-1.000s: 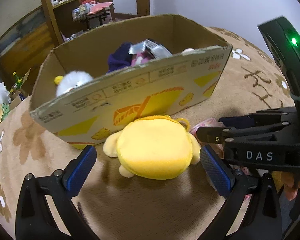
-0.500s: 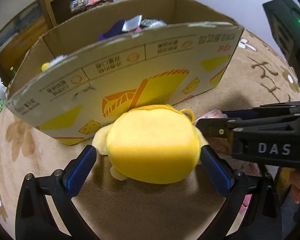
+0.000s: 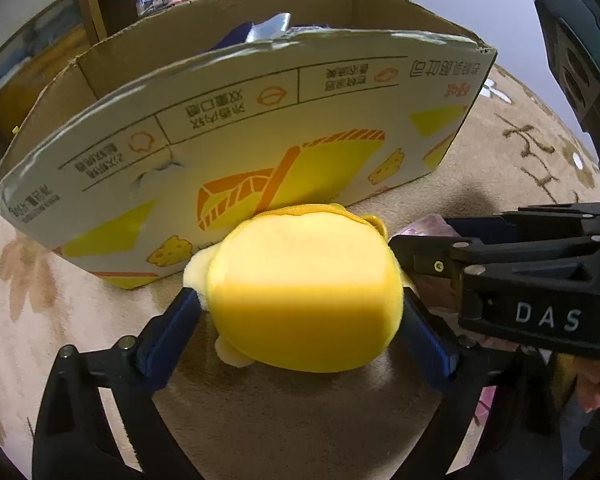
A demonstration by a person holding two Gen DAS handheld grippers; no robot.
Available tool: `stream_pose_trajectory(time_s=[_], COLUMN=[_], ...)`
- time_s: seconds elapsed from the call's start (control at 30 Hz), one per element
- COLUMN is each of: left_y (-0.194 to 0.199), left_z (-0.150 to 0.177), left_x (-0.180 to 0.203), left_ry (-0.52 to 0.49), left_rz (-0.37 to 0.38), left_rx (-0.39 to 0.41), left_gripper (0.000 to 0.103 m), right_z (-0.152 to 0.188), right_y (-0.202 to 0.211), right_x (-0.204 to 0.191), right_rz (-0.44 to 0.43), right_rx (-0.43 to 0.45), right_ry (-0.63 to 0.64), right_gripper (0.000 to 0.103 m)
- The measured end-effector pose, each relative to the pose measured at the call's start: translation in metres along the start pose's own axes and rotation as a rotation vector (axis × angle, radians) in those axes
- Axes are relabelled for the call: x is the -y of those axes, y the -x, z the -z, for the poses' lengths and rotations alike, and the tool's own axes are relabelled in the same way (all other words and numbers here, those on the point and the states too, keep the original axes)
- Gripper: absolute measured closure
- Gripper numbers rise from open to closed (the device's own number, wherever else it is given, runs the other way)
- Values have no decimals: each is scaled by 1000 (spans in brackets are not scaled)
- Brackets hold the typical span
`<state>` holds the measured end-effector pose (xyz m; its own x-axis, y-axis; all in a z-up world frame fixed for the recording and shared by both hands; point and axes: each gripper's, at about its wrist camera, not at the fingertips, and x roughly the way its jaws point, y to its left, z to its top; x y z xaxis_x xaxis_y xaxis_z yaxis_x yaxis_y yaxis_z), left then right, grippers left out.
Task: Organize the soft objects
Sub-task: 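Grasp the round yellow plush pouch with the left tool while the right tool grasps the pink wrapped packet, then lift the yellow pouch and pink packet over the box with both tools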
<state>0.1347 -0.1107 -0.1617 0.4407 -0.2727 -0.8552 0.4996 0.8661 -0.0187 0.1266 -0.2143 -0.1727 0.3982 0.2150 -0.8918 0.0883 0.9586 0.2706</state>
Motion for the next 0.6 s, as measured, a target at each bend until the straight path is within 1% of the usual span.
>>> stream_pose_trajectory(time_s=[0.1, 0.2, 0.4, 0.6], left_y=[5, 8, 15, 26], left_z=[3, 5, 4, 11], left_x=[2, 6, 2, -4], left_ry=[-18, -22, 9, 49], left_rz=[-3, -10, 1, -16], left_rx=[17, 28, 29, 39], left_gripper=[18, 22, 24, 24], right_z=[-1, -1, 0, 0], right_y=[2, 4, 11, 17], right_x=[-9, -9, -10, -4], right_rz=[4, -12, -13, -17], right_rx=[20, 33, 54, 78], right_ry=[21, 8, 16, 11], right_gripper=[68, 70, 74, 77])
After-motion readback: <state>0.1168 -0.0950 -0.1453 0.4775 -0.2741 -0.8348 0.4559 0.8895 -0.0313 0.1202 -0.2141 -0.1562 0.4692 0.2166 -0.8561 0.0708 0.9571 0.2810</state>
